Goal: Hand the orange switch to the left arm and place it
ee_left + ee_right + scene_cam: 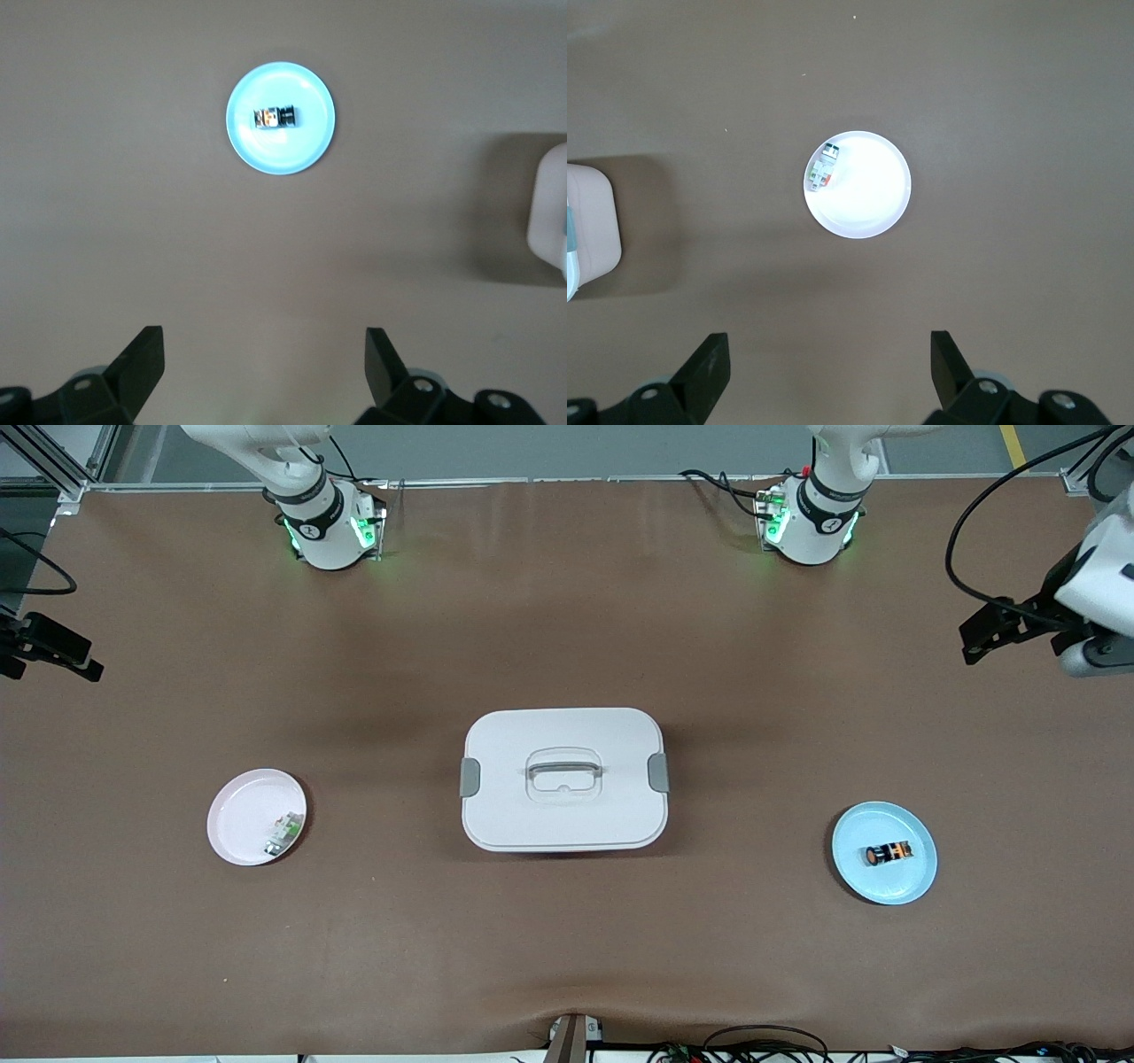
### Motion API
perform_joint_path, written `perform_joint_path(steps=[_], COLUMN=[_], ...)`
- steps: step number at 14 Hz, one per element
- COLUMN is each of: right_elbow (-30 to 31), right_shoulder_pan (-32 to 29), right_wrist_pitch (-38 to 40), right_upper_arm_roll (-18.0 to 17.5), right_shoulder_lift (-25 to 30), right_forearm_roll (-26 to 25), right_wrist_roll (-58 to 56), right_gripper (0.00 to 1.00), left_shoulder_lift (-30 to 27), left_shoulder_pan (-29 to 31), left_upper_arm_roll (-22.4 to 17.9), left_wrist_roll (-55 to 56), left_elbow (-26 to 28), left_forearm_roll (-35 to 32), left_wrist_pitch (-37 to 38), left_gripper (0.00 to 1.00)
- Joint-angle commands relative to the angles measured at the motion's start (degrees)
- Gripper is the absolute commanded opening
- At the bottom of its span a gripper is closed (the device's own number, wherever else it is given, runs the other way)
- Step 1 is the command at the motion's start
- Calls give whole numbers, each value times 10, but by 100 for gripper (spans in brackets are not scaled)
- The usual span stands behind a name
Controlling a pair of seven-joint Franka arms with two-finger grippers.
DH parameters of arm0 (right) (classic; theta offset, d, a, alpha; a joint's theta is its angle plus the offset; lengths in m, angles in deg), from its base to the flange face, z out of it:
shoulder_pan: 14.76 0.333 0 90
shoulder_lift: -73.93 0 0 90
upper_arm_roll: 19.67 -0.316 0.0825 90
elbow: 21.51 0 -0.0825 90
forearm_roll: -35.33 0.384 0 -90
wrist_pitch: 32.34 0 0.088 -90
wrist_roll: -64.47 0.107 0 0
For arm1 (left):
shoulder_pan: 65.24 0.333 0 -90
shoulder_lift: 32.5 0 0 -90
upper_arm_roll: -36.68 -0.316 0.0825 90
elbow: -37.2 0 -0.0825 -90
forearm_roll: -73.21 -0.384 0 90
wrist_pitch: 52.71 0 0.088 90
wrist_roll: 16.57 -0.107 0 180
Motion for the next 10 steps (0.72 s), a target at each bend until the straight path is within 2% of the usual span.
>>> perform_joint_path(steps=[1, 2, 6, 10], right_elbow=[-13, -13, -13, -13], right_shoulder_pan=[-9, -9, -9, -9], right_wrist_pitch=[10, 10, 10, 10], right_upper_arm_roll=[-7, -7, -7, -7], right_shoulder_lift=[-5, -5, -5, -5], right_forearm_roll=[-6, -6, -6, -6], right_wrist_roll=[2, 1, 2, 2], right_gripper=[100, 100, 100, 100], left_shoulder_lift=[-74, -87, -105, -94], left_shoulder_pan=[-12, -12, -14, -18], left_upper_arm_roll=[-20, -21, -19, -22], left_wrist_roll=[1, 1, 4, -7], left_elbow=[86, 100, 95, 73], left_forearm_roll=[20, 21, 21, 21], left_wrist_pitch=[-25, -30, -18, 6], left_gripper=[100, 100, 100, 100])
